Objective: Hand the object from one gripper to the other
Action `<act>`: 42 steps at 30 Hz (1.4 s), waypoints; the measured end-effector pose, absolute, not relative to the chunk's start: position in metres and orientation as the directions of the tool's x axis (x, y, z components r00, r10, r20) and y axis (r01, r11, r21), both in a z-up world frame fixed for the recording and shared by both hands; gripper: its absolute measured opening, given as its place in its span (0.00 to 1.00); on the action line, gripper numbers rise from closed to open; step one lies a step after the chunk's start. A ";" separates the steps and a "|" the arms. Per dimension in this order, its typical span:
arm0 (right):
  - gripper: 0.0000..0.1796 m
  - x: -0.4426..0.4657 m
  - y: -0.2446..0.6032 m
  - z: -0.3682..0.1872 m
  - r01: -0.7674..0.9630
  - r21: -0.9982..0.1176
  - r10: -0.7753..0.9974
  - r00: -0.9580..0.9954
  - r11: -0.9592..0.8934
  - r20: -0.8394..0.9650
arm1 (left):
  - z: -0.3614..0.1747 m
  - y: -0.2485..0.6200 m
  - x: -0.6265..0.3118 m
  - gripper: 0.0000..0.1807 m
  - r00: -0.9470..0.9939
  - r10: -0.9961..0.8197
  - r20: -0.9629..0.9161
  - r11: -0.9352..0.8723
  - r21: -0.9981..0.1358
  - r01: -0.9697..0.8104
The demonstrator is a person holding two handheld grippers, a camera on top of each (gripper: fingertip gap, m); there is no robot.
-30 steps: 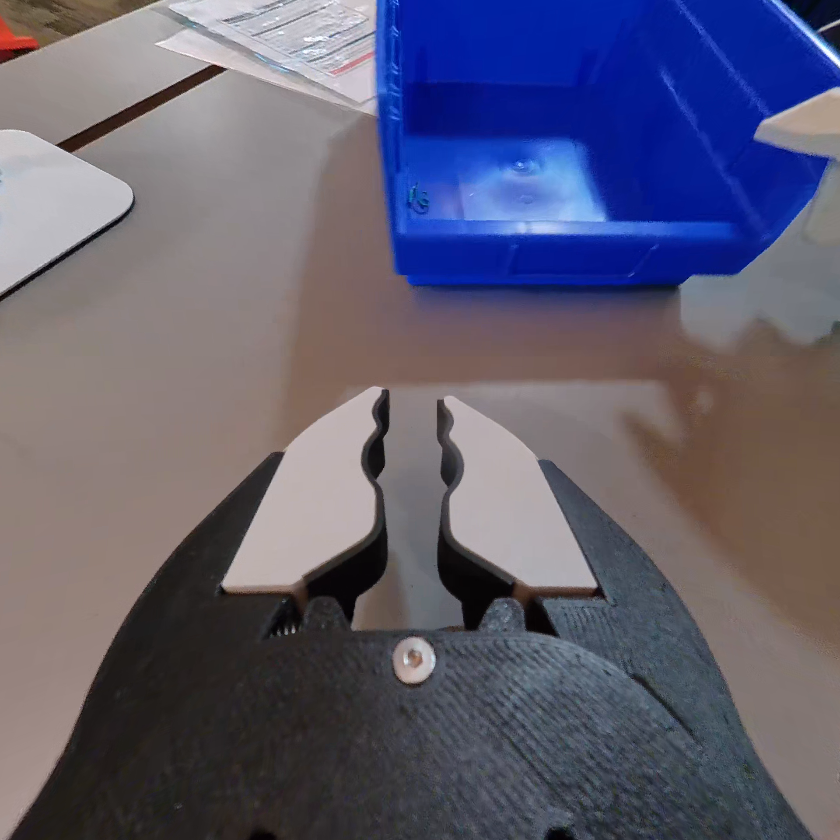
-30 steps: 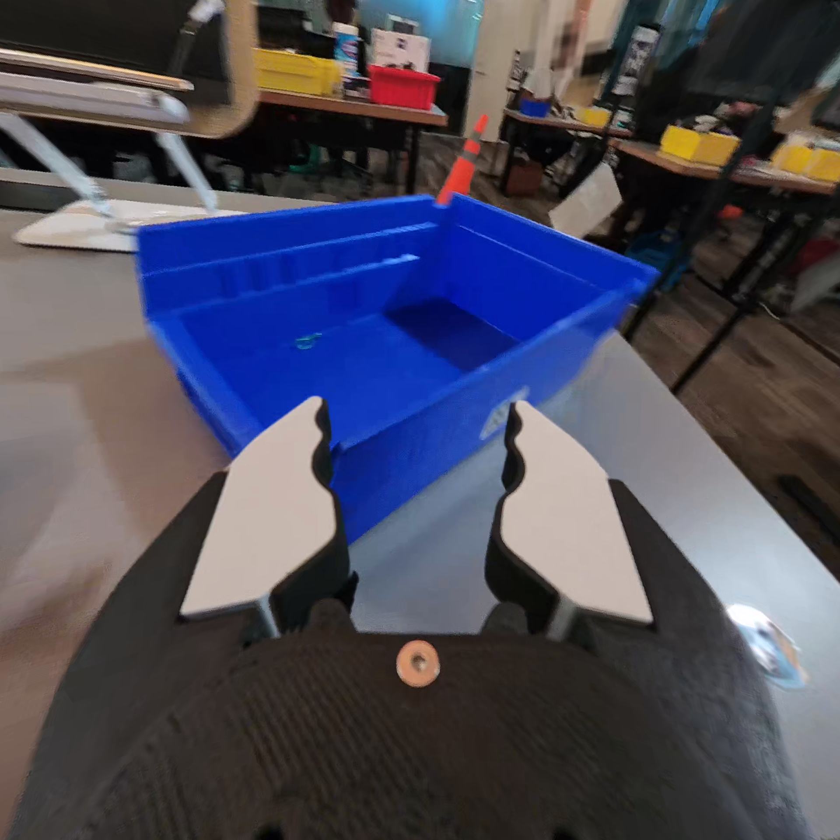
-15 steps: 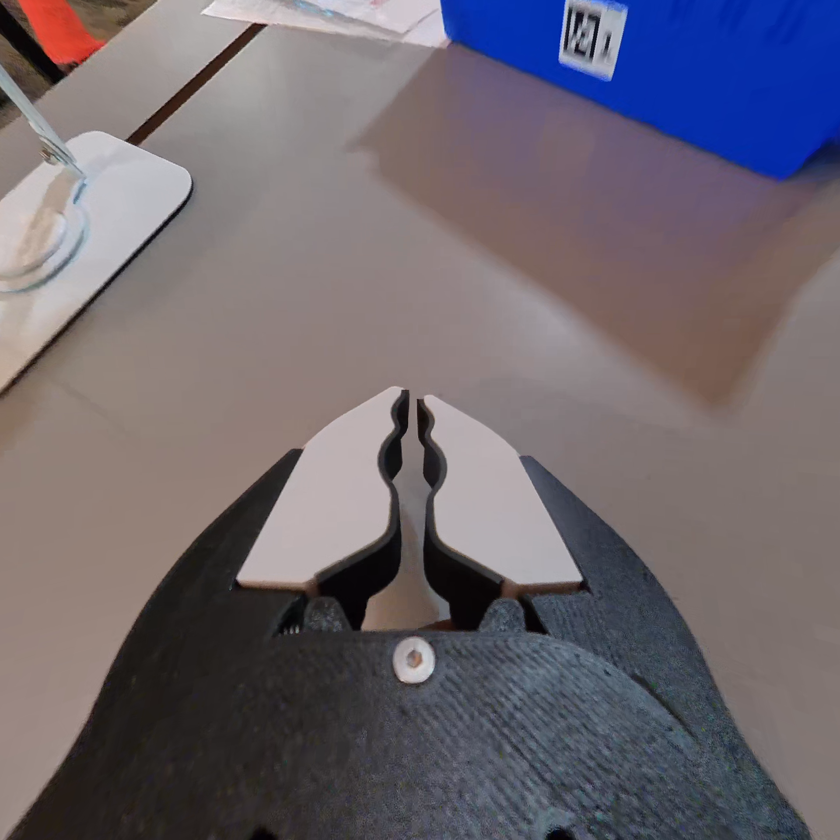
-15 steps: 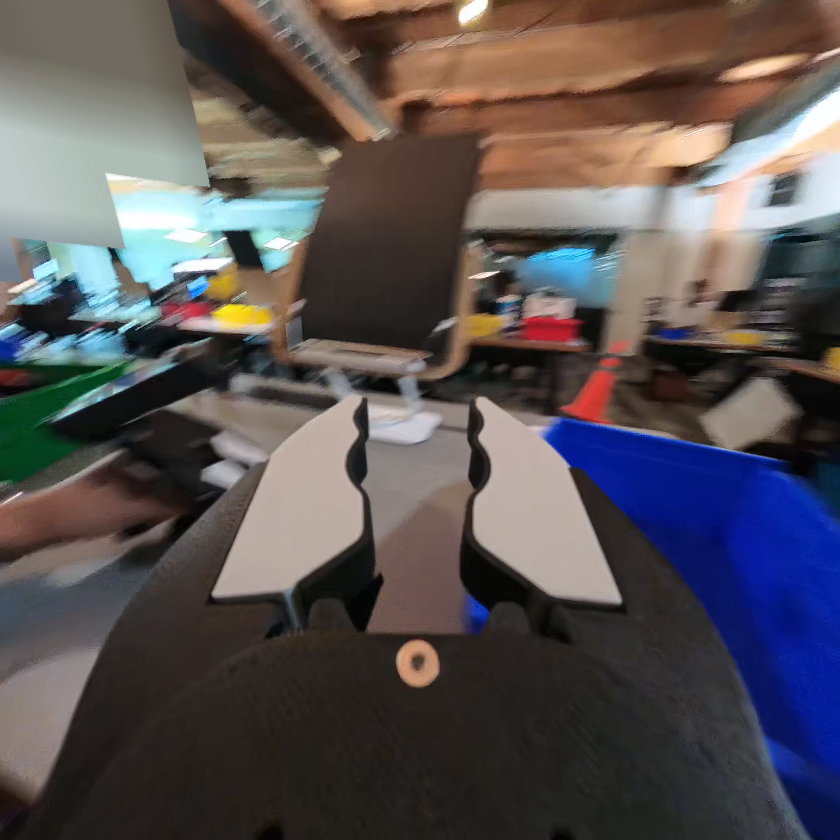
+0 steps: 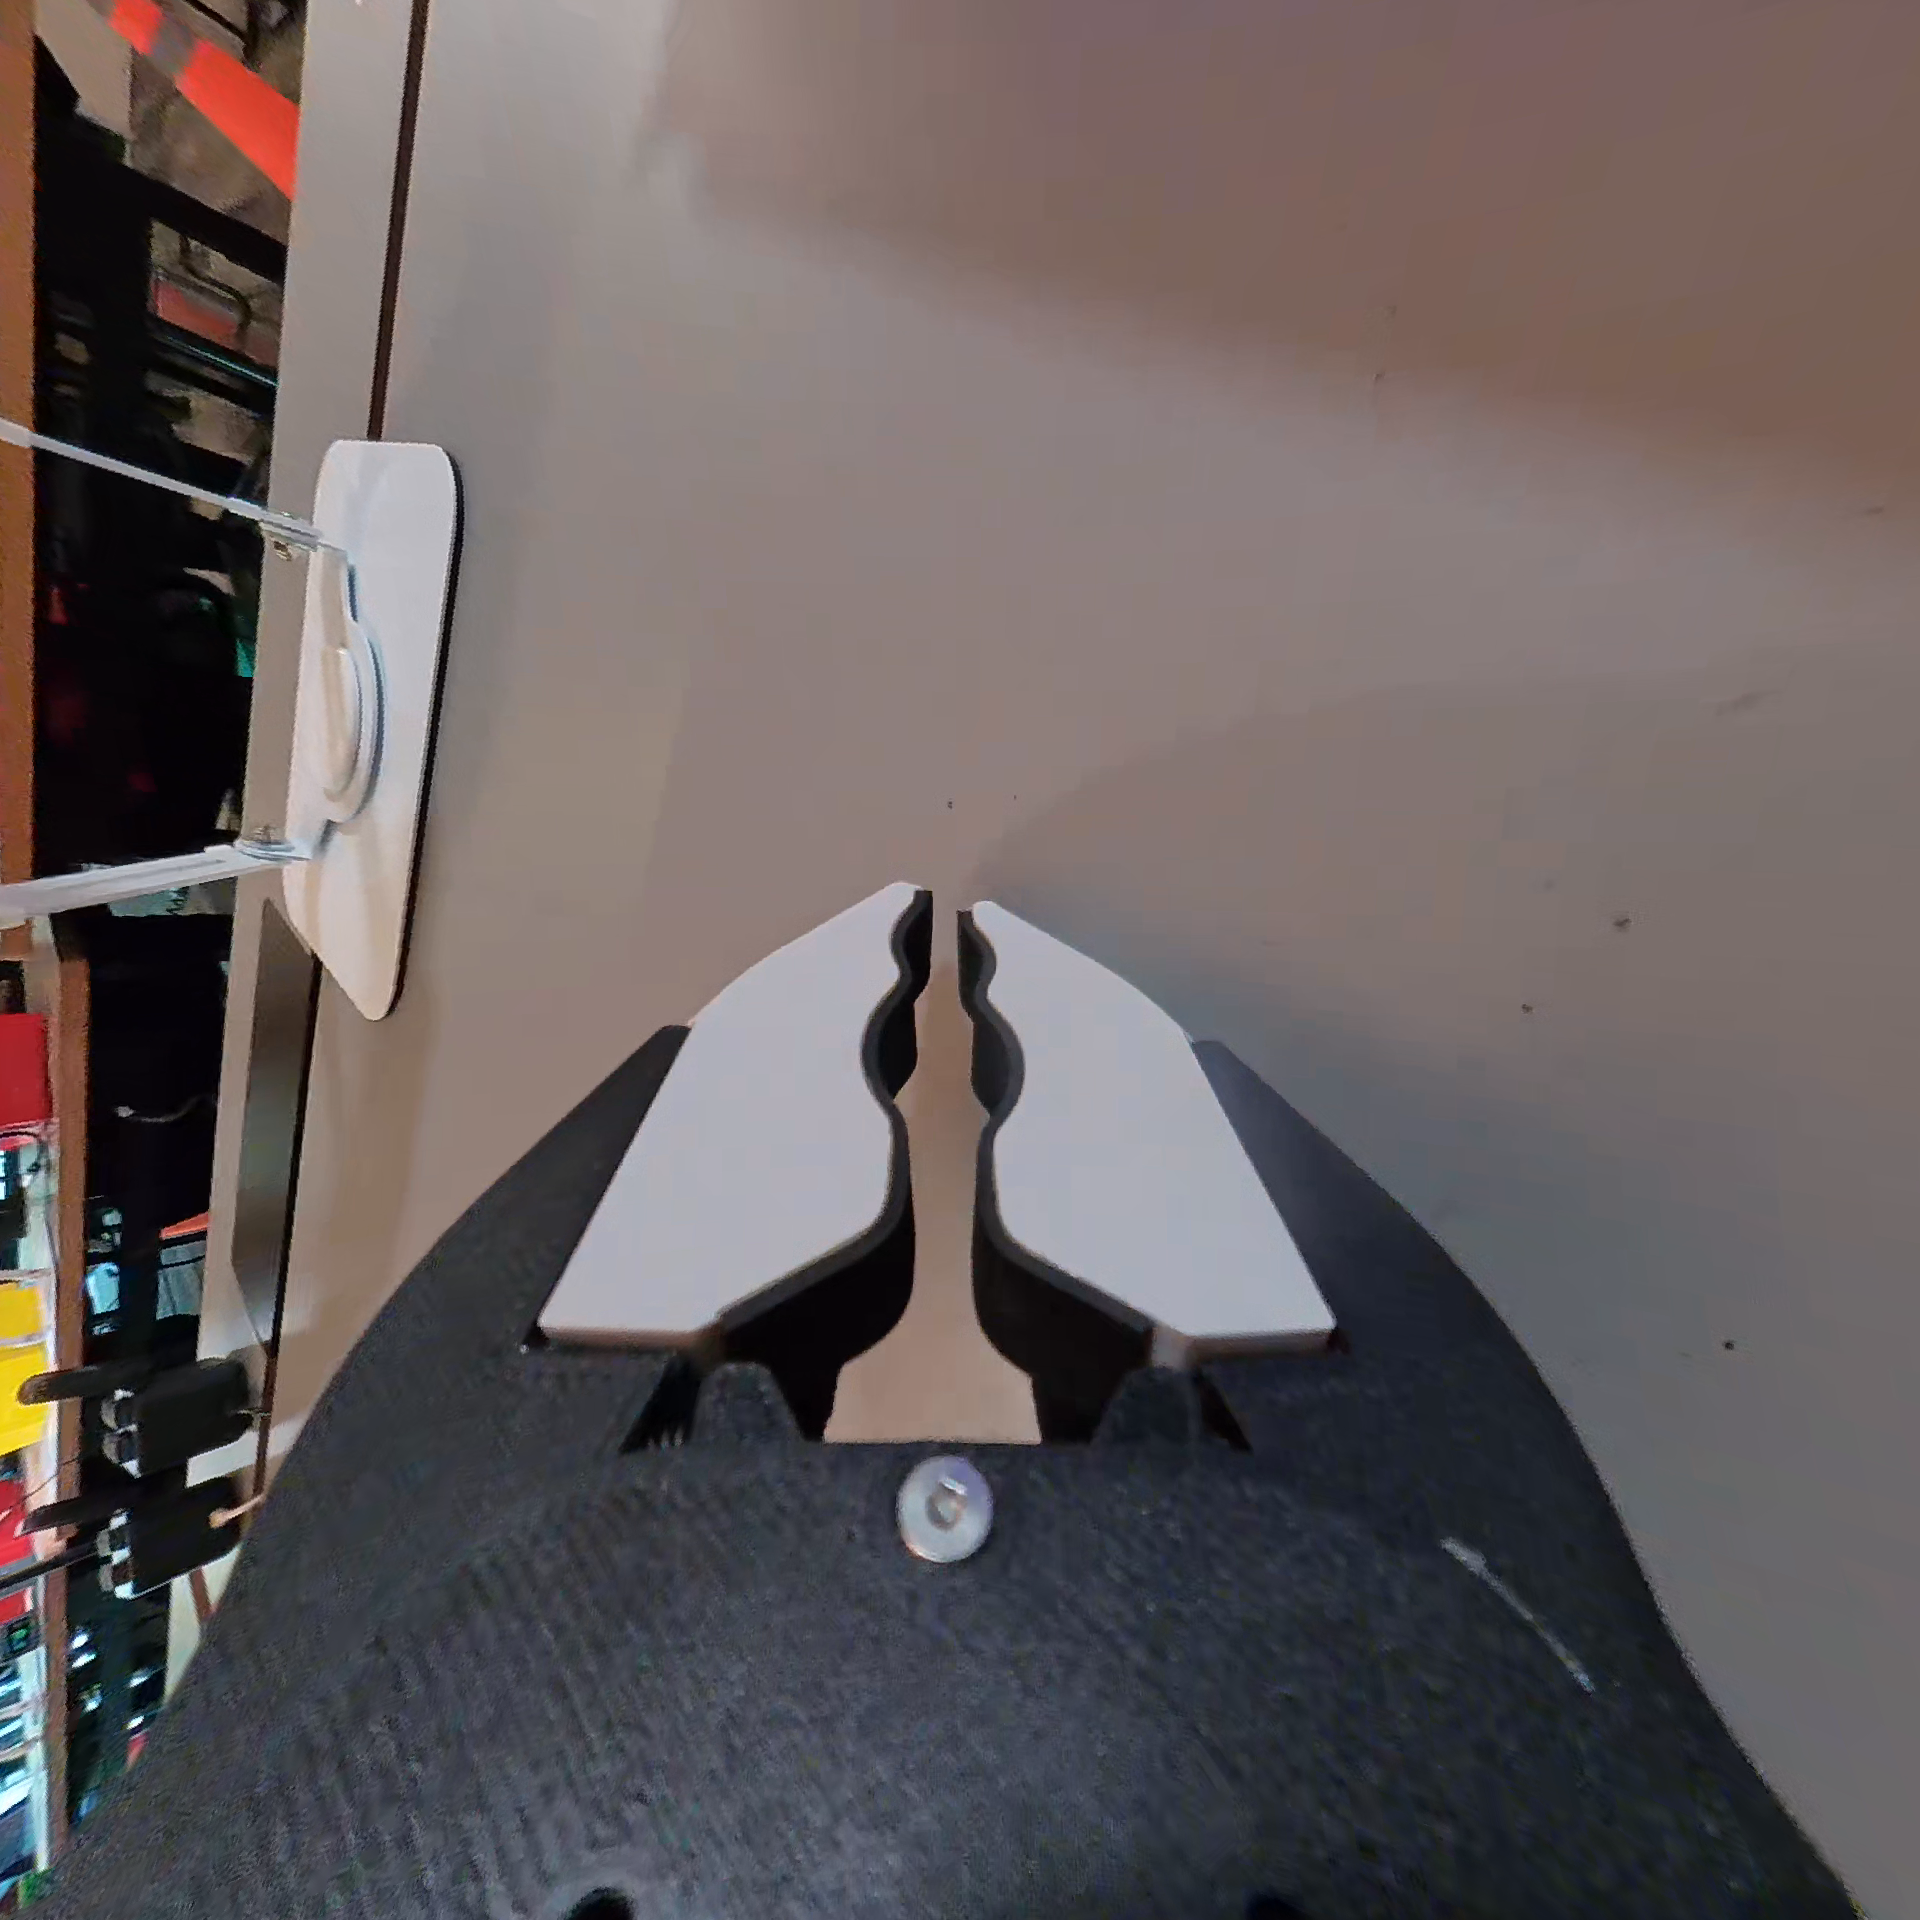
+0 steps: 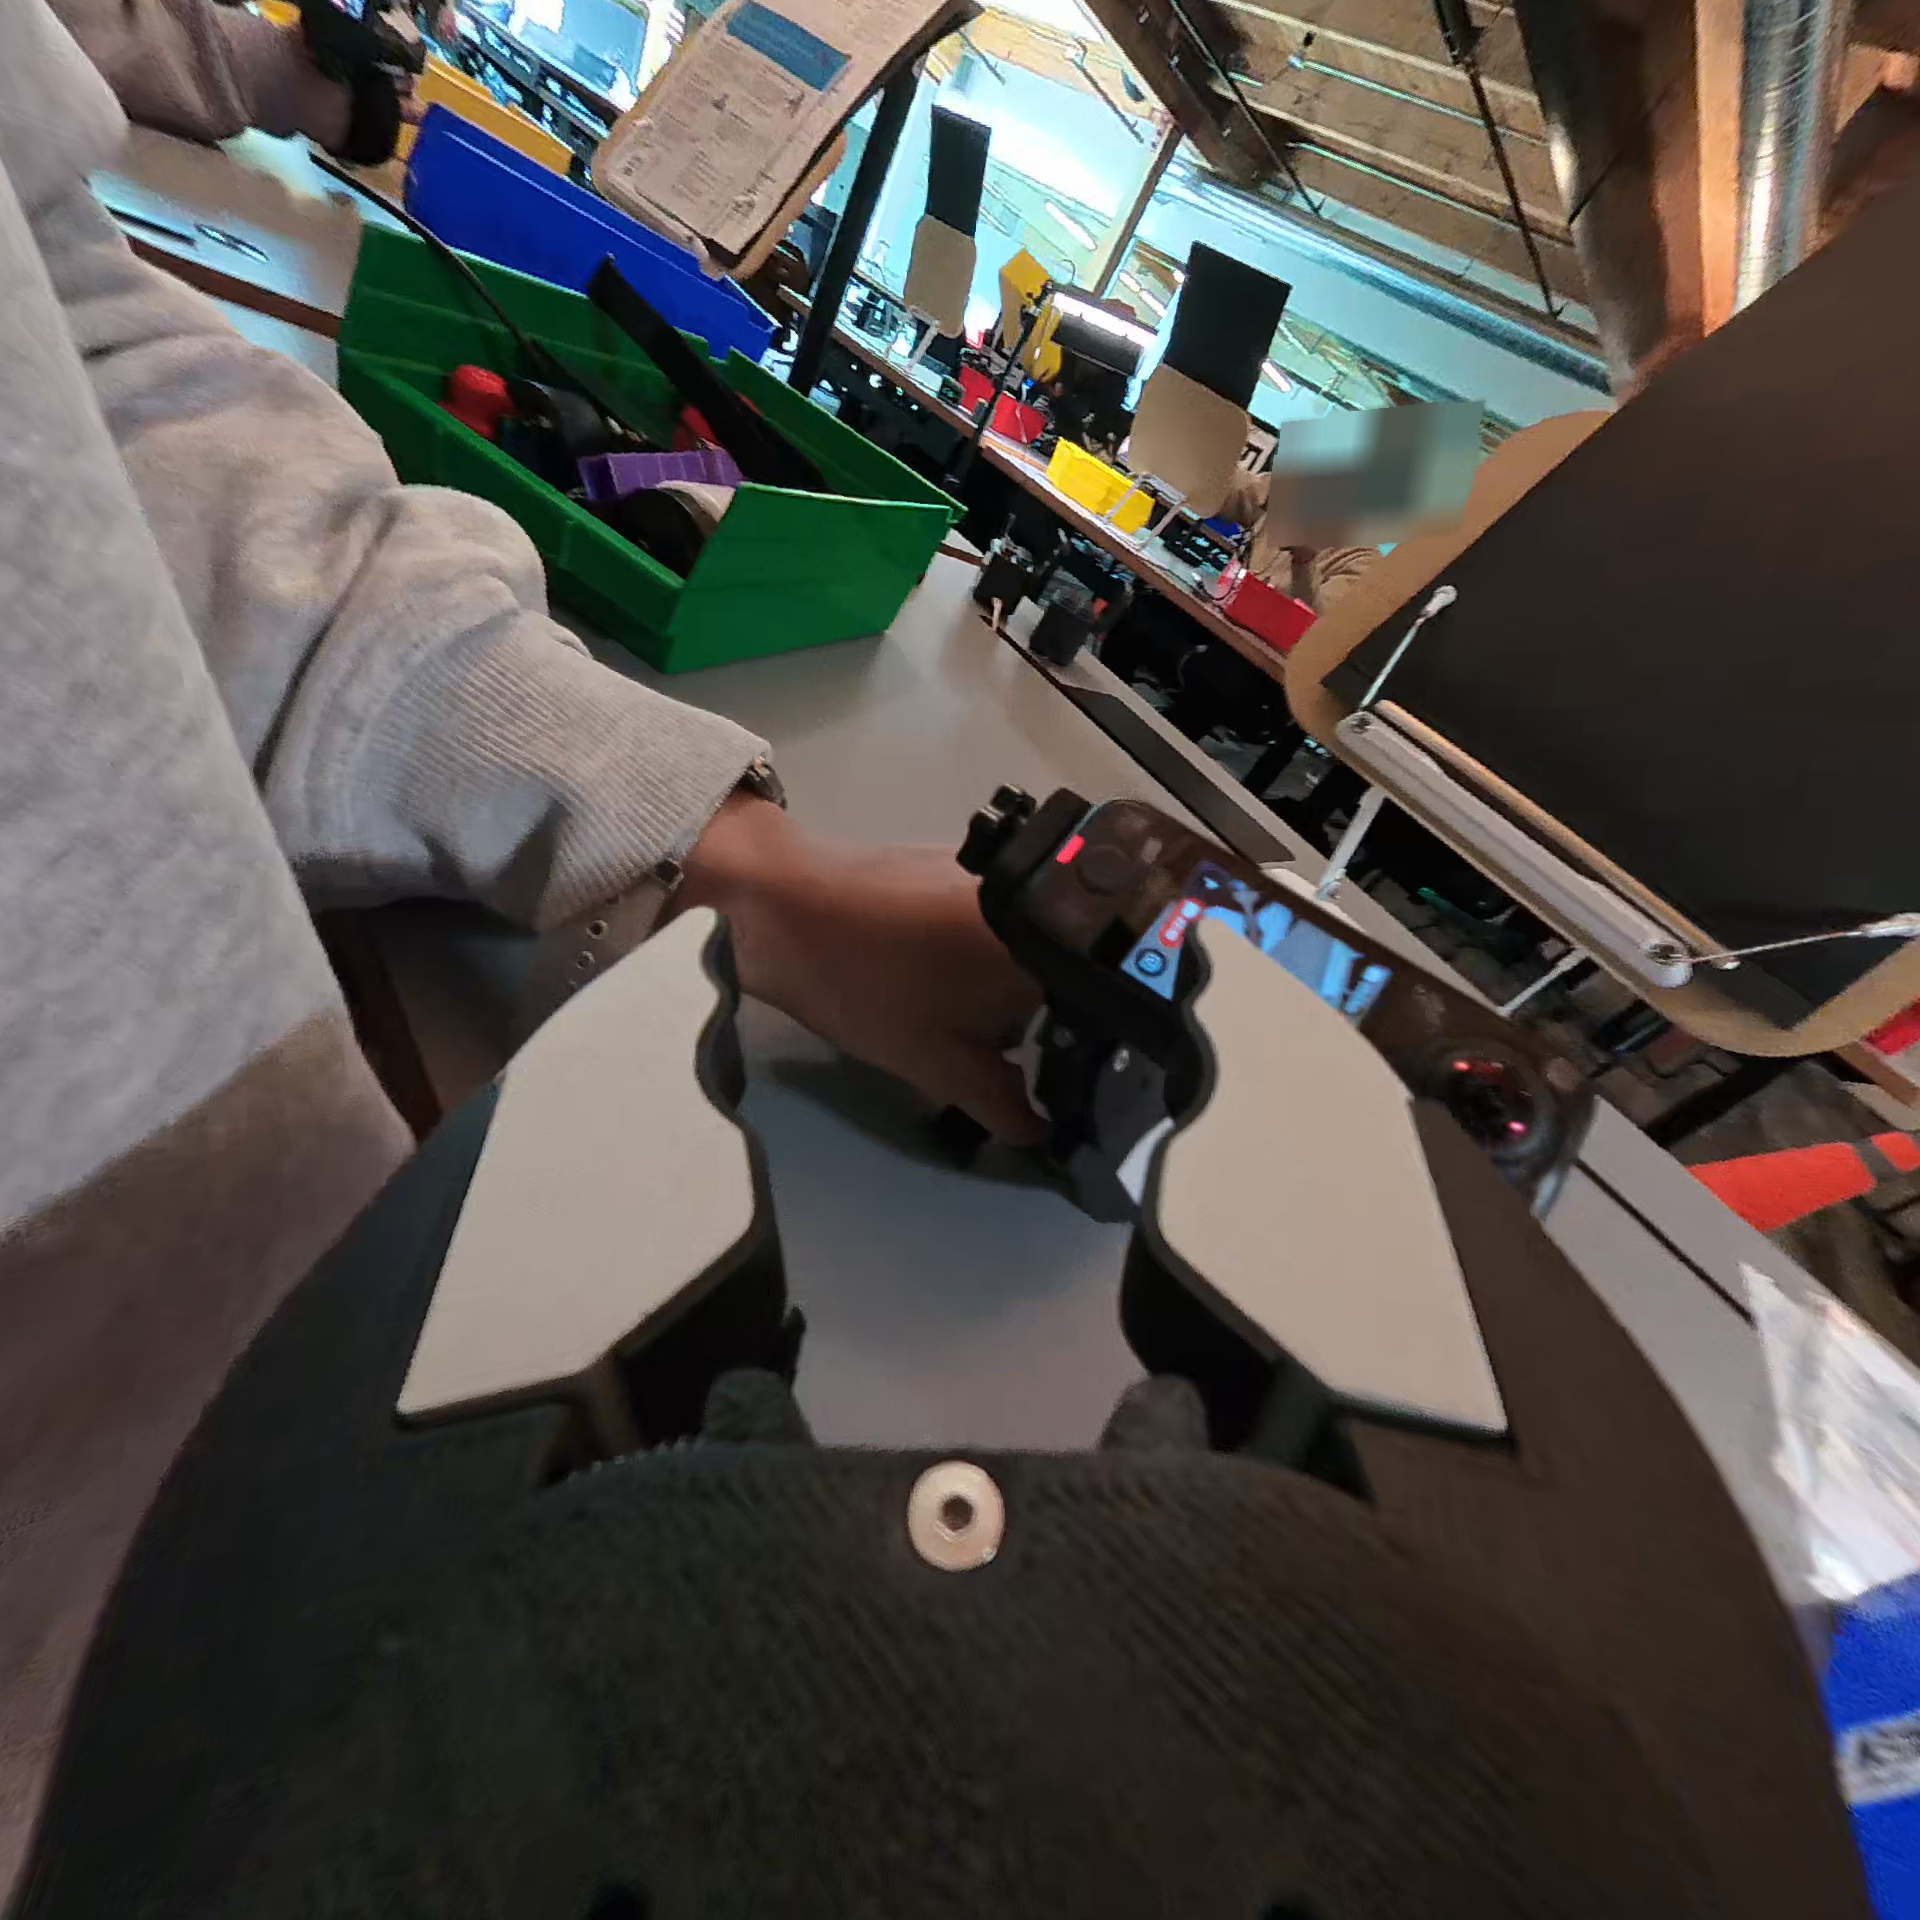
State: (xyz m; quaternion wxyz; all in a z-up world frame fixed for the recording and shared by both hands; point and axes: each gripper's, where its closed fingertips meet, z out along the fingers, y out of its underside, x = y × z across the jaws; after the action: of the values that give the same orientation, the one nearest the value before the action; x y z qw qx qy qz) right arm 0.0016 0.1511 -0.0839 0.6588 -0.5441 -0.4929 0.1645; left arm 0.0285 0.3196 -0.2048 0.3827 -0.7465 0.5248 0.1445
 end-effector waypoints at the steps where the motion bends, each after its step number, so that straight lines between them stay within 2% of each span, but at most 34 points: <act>1: 0.45 -0.001 0.150 -0.085 0.309 -0.887 0.765 0.456 0.344 0.456 | -0.205 0.320 0.029 0.03 0.403 -0.671 -0.622 -0.152 -0.417 -0.896; 23: 0.45 0.002 0.153 -0.083 0.238 -0.924 0.785 0.489 0.299 0.380 | -0.204 0.319 0.029 0.04 0.393 -0.663 -0.637 -0.136 -0.414 -0.900; 27: 0.43 0.014 0.163 -0.079 0.191 -0.951 0.782 0.541 0.245 0.310 | -0.202 0.322 0.027 0.07 0.404 -0.660 -0.633 -0.133 -0.430 -0.893; 33: 0.42 0.040 0.183 -0.080 0.139 -0.980 0.762 0.618 0.139 0.196 | -0.192 0.341 0.004 0.20 0.429 -0.589 -0.685 -0.146 -0.432 -0.890; 37: 0.40 0.057 0.193 -0.071 0.033 -0.997 0.771 0.633 0.072 0.077 | -0.185 0.351 -0.021 0.23 0.532 -0.548 -0.646 -0.207 -0.511 -0.834; 42: 0.39 0.057 0.214 -0.062 -0.106 -0.994 0.825 0.561 -0.012 -0.070 | -0.176 0.342 -0.072 0.25 0.654 -0.467 -0.595 -0.285 -0.599 -0.748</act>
State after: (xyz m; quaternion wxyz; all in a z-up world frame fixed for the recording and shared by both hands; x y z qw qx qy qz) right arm 0.0574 0.2135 -0.0622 0.6382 -0.6108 -0.2942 0.3648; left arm -0.0718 0.3419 -0.1764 0.4563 -0.7867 0.3862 0.1543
